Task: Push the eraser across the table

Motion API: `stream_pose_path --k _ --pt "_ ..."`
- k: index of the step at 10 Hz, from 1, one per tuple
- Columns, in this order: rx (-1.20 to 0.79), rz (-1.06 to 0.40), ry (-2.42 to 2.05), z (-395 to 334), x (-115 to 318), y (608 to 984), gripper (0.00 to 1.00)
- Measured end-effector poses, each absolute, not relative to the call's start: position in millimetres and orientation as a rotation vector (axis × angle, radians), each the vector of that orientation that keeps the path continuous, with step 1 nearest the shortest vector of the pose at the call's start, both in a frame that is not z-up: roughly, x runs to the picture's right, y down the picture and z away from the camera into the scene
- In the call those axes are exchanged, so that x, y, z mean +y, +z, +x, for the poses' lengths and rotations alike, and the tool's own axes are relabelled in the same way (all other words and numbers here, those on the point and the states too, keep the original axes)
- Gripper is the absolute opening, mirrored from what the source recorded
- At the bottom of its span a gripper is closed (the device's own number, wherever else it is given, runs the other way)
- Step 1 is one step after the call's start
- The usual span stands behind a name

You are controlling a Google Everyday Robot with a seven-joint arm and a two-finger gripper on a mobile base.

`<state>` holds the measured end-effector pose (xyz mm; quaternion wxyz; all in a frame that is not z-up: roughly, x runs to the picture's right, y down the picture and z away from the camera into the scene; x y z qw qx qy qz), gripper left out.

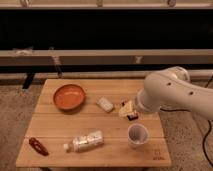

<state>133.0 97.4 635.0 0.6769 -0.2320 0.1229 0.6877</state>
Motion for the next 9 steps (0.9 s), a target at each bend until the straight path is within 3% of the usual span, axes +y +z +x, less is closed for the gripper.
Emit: stream_pose_path --k 2,3,9 --pt "0.304 -0.473 1.518 143 69 654 0.79" --pt "0.326 -0.456 1.505 147 60 667 0.73" --pt "0.522 -0.444 1.515 181 81 727 0.14"
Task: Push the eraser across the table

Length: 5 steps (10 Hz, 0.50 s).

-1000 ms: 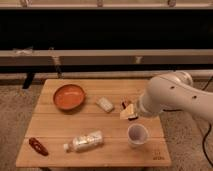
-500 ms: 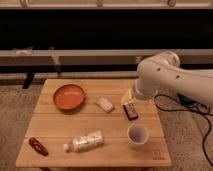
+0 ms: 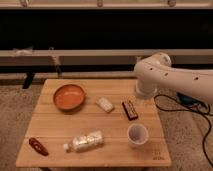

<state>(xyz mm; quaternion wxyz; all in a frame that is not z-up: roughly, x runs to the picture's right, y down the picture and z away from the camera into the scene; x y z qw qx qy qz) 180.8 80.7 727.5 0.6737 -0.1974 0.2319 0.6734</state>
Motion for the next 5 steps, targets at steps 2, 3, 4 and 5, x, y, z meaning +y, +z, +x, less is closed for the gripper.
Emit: stream_pose_path --k 2,3,4,5 --pt "0.584 -0.461 1.514 190 100 744 0.01" --pt "0.615 -0.471 1.516 196 109 753 0.00" --pt "0.631 -0.477 1.520 200 114 759 0.00" --pt "0.650 -0.484 1.528 210 121 767 0.00"
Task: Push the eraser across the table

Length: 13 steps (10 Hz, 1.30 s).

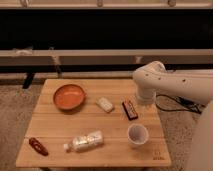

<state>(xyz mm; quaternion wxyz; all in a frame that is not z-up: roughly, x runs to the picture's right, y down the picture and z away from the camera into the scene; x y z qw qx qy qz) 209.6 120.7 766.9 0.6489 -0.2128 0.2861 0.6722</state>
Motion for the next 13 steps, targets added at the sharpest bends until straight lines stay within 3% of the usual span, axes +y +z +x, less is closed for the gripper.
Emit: stream_pose_path --k 13 --pt "0.751 -0.698 1.387 206 192 830 0.00"
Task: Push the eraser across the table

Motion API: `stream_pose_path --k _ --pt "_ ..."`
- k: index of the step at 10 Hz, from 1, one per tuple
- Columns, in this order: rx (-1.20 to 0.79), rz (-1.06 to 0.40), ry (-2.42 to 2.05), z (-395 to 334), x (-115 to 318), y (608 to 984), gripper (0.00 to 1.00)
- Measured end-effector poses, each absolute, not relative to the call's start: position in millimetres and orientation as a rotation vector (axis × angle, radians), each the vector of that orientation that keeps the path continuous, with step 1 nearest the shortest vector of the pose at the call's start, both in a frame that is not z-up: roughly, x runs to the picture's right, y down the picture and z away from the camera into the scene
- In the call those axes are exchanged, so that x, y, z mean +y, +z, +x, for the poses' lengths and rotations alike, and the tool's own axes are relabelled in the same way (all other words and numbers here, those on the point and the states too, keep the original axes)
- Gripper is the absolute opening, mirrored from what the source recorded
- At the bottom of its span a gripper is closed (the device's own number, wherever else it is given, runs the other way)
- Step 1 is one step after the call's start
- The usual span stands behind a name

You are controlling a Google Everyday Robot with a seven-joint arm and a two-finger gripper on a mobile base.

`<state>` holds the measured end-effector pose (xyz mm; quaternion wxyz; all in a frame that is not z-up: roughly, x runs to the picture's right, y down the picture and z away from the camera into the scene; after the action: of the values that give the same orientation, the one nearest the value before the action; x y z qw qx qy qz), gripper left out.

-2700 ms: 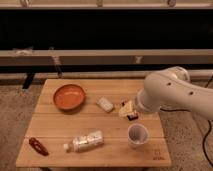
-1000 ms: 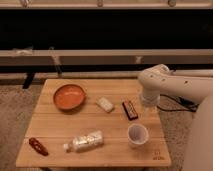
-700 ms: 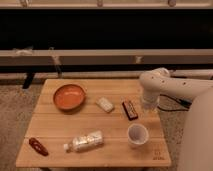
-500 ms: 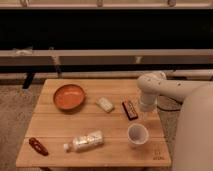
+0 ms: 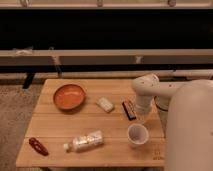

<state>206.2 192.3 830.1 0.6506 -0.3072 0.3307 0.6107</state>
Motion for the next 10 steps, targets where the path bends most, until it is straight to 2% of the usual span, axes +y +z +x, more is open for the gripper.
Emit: stream_pose_path --k 10 --pt "0.695 -0.716 1.381 203 177 866 0.00"
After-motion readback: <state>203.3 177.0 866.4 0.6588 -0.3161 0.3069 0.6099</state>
